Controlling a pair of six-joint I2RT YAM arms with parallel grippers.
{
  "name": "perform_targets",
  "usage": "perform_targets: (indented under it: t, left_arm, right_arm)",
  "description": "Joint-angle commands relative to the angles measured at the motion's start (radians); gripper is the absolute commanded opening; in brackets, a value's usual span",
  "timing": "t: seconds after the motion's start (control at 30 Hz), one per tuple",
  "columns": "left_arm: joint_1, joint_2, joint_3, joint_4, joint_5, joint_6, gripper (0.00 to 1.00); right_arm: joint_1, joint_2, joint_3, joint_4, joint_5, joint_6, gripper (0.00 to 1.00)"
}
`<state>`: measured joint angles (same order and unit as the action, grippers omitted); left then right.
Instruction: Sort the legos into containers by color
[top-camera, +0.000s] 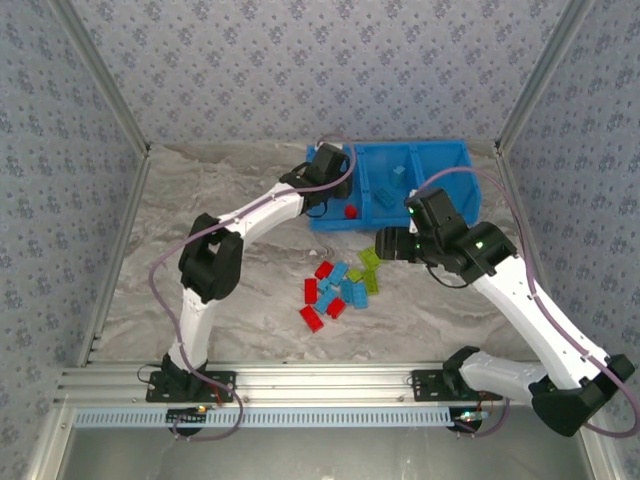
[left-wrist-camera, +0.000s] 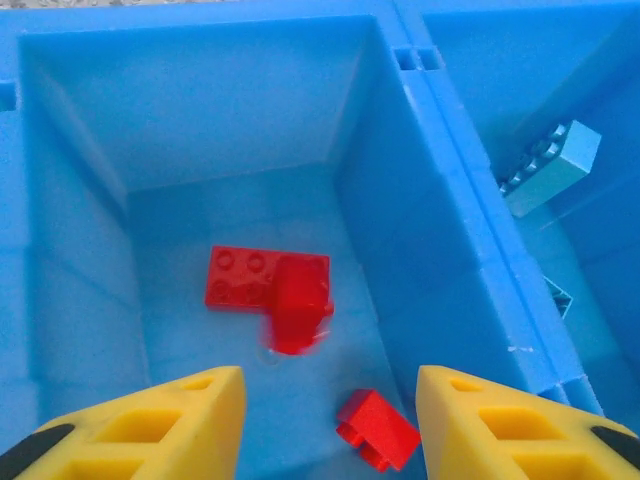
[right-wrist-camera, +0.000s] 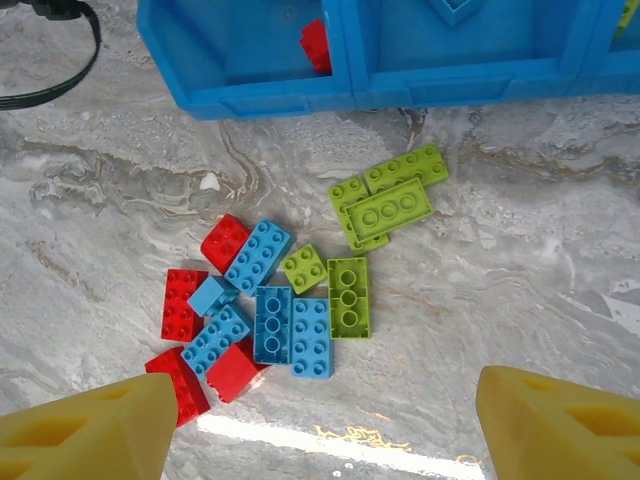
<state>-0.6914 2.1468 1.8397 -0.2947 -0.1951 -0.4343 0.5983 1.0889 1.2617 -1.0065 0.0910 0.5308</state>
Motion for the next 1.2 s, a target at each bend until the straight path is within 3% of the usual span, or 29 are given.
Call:
perform_targets:
  t: [0.0,0.17,0.27,0.47,0.57,0.67,0.9,1.17]
  left_arm:
    - [-0.008,-0.168,-0.029,0.040,0.022,0.043,0.49]
    - [-0.009,-0.471,-0.312,0.137,0.140,0.106,0.55]
    - [-0.025,-0.667,-0.488,0.155,0.233,0.234,0.59]
    - [-0.122,-0.999,-0.696,-0.051,0.315,0.694,0.71]
    - [-0.147,-1.117,-0.779,-0.196,0.429,0.974,0.83]
    - [-0.177,-1.213,-0.890,-0.244,0.447,1.164,0.95]
    - [-0.178,-1.296,-1.042,-0.168,0.475,1.227,0.99]
    - [-0.177,-1.275,-1.056,-0.150,0.497,1.219,0.99]
  right_arm:
    - [0.003,-0.002,-0.029,-0.010,0.028,0.023,0.81]
    - [-0.010,0.032,-0.105,0.011,0.088,0.180,0.85]
    - [-0.061,0.062,-0.181,0.095,0.053,0.313,0.86]
    - [-0.097,0.229,-0.252,0.258,-0.037,0.425,0.86]
    - [-0.105,0.359,-0.220,0.305,-0.057,0.444,0.86]
    - [-0.132,0.477,-0.186,0.377,-0.129,0.449,0.86]
    - [-0.164,0.681,-0.097,0.428,-0.170,0.466,0.84]
    - [-0.178,0.734,-0.126,0.444,-0.143,0.496,0.56]
